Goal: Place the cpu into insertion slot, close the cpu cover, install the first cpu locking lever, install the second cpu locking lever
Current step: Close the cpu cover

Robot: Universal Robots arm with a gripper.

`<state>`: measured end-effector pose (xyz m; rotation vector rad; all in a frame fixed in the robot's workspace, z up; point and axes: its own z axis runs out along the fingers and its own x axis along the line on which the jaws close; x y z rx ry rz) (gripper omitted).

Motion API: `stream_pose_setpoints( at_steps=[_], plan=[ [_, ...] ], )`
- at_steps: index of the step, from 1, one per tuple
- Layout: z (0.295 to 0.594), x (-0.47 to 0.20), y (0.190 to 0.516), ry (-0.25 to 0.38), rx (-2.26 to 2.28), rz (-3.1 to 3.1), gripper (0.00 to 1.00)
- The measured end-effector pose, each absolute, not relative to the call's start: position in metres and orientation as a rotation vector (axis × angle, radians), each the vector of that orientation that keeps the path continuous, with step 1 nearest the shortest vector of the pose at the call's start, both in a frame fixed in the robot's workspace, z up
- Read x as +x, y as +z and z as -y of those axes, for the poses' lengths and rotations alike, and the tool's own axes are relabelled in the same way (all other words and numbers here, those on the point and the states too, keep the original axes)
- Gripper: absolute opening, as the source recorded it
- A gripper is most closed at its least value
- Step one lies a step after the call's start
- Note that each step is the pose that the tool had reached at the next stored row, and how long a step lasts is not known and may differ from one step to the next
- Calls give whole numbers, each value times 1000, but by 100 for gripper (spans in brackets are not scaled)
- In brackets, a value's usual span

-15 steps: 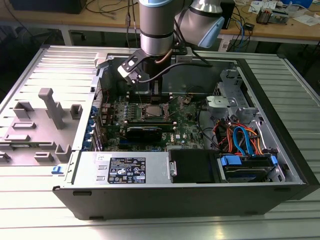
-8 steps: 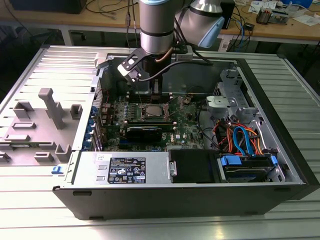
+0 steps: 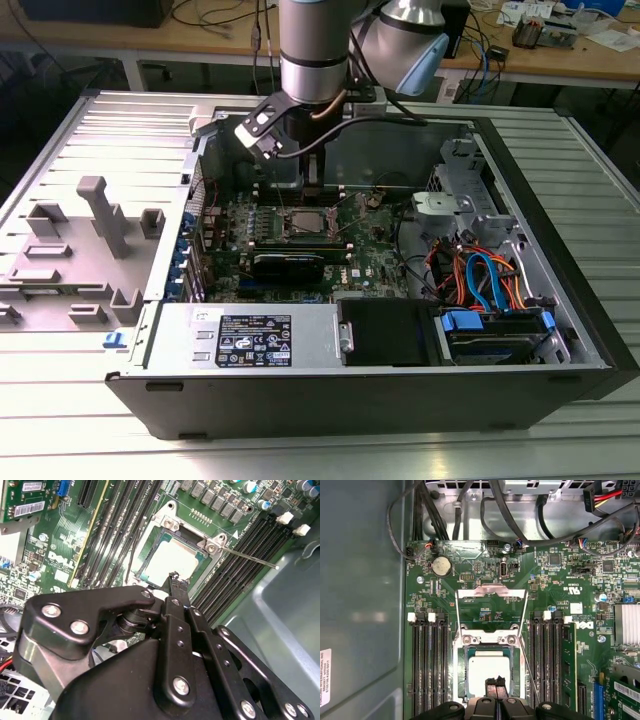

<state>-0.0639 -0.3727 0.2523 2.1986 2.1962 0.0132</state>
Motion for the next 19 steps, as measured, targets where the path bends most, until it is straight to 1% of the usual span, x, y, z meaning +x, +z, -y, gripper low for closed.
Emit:
stream_pose_setpoints(
  at_steps=[19],
  plan=[
    [373, -64, 256, 12, 2197, -2195, 11]
  ],
)
